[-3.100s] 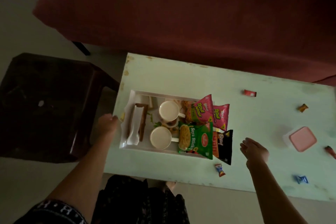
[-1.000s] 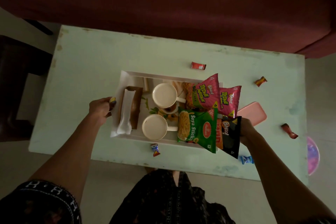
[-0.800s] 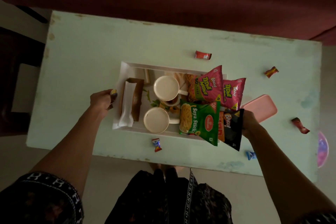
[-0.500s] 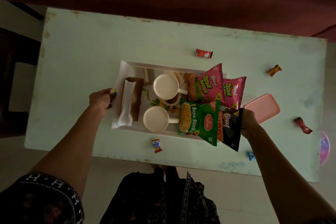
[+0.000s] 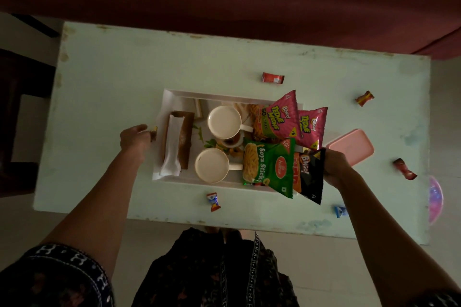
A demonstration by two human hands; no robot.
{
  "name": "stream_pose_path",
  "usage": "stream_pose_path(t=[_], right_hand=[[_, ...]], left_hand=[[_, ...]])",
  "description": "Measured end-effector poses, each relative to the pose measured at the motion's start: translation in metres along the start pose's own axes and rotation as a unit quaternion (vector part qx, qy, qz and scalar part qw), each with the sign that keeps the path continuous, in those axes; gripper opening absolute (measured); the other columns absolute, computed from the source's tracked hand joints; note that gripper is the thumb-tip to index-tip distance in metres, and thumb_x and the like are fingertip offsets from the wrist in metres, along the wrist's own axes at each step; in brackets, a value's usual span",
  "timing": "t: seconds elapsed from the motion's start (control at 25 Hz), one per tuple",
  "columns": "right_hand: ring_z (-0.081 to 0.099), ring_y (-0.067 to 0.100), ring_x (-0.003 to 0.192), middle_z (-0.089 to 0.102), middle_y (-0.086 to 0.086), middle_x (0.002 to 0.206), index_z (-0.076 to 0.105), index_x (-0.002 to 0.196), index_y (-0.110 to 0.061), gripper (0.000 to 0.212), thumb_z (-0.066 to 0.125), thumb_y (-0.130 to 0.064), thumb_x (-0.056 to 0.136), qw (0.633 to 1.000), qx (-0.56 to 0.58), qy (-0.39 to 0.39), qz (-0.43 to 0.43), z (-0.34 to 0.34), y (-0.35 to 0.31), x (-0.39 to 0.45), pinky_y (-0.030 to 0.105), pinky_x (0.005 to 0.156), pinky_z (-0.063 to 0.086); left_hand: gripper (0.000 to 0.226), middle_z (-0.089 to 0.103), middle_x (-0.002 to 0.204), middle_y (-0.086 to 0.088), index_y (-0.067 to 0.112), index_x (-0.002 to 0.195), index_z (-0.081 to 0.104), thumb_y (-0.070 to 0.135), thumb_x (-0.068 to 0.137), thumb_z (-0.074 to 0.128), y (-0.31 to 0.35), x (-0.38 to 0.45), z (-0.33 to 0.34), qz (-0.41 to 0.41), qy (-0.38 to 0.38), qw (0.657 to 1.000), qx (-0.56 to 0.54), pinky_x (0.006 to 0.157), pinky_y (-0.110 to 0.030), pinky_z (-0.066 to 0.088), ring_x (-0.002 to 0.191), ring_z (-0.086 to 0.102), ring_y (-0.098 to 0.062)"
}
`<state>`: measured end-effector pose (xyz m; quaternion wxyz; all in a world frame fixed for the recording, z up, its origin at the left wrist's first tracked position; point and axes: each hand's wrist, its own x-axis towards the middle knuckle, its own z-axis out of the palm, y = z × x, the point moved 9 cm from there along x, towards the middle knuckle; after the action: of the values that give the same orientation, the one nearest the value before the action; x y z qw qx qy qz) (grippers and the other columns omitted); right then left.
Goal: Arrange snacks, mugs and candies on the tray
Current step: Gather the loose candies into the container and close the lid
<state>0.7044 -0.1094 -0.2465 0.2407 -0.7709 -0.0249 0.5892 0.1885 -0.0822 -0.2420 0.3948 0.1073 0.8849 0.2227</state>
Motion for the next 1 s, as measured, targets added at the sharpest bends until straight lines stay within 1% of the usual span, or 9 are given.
stream_pose_path(t=[0.12,0.24,0.32,0.48,0.64,0.72,0.8,0.92,1.0], right_hand=[[0.058,0.022,0.069,0.061,0.010,0.075,0.061,0.079,-0.010,0.026,0.041,0.001,0.092,0.998,-0.062,-0.023,-0.020,-0.014,-0.010,-0.019,0.031,0.062,0.046],[0.060,0.023,0.062,0.062,0.013,0.079,0.065,0.092,-0.004,0.011,0.054,-0.003,0.090,0.987,-0.132,0.036,-0.081,-0.047,-0.024,-0.042,0.027,0.058,0.051],[0.061,0.023,0.058,0.063,0.014,0.077,0.065,0.103,0.000,0.019,0.059,-0.005,0.087,0.974,-0.169,0.087,-0.120,-0.066,-0.034,-0.057,0.028,0.055,0.055],[0.057,0.044,0.107,0.053,0.026,0.126,0.044,0.136,-0.009,0.052,0.059,-0.013,0.086,0.903,-0.370,0.119,-0.184,-0.073,-0.049,-0.071,0.053,0.092,0.050],[0.019,0.054,0.136,-0.006,0.036,0.150,0.014,0.149,-0.023,0.069,0.052,-0.021,0.092,0.859,-0.459,0.062,-0.218,-0.058,-0.049,-0.056,0.048,0.112,0.027],[-0.012,0.054,0.139,-0.024,0.038,0.146,0.015,0.149,-0.028,0.067,0.051,-0.023,0.093,0.840,-0.472,0.058,-0.261,-0.050,-0.053,-0.045,0.051,0.116,0.010],[-0.024,0.054,0.135,-0.029,0.036,0.145,0.024,0.147,-0.032,0.061,0.052,-0.032,0.093,0.816,-0.494,0.049,-0.296,-0.044,-0.053,-0.031,0.056,0.115,0.001],[-0.023,0.049,0.138,-0.020,0.020,0.155,0.050,0.128,-0.032,0.044,0.055,-0.049,0.087,0.823,-0.490,0.041,-0.284,-0.048,-0.042,-0.012,0.063,0.107,0.026],[-0.011,0.042,0.142,0.001,0.013,0.154,0.059,0.107,-0.028,0.026,0.061,-0.042,0.086,0.820,-0.488,0.074,-0.290,-0.061,-0.042,-0.010,0.061,0.093,0.045]], left_hand=[[0.039,0.061,0.126,-0.018,0.003,0.118,0.061,0.001,0.079,0.057,0.033,-0.034,-0.021,0.105,0.077,0.988,0.086,0.100,-0.032,0.044,0.116,0.057,-0.030],[0.032,0.066,0.114,-0.020,0.001,0.111,0.062,0.003,0.081,0.052,0.062,-0.101,-0.024,0.239,0.100,0.965,0.038,0.090,-0.030,0.045,0.104,0.062,-0.032],[0.025,0.068,0.105,-0.020,0.000,0.105,0.063,0.002,0.082,0.052,0.070,-0.156,-0.014,0.323,0.083,0.943,-0.012,0.081,-0.025,0.047,0.090,0.065,-0.030],[0.016,0.067,0.089,-0.008,0.008,0.099,0.064,0.003,0.087,0.055,0.044,-0.266,0.047,0.402,-0.072,0.911,-0.052,0.058,-0.003,0.042,0.068,0.058,-0.005],[0.013,0.069,0.077,0.002,0.018,0.090,0.066,0.008,0.085,0.060,-0.018,-0.348,0.142,0.387,-0.255,0.886,0.027,0.052,-0.007,0.042,0.072,0.063,-0.004],[0.011,0.069,0.075,0.005,0.018,0.089,0.067,0.010,0.085,0.060,-0.044,-0.365,0.181,0.353,-0.284,0.890,0.055,0.053,-0.009,0.043,0.072,0.064,-0.006],[0.010,0.068,0.074,0.009,0.017,0.089,0.068,0.012,0.086,0.059,-0.069,-0.375,0.211,0.319,-0.292,0.897,0.090,0.056,-0.008,0.044,0.069,0.063,-0.004],[0.010,0.071,0.080,0.004,0.016,0.089,0.068,0.013,0.086,0.059,-0.101,-0.386,0.243,0.263,-0.308,0.907,0.117,0.065,-0.015,0.049,0.073,0.065,-0.008],[0.010,0.071,0.082,-0.005,0.012,0.091,0.067,0.012,0.087,0.058,-0.115,-0.389,0.258,0.199,-0.310,0.924,0.102,0.069,-0.026,0.053,0.071,0.065,-0.015]])
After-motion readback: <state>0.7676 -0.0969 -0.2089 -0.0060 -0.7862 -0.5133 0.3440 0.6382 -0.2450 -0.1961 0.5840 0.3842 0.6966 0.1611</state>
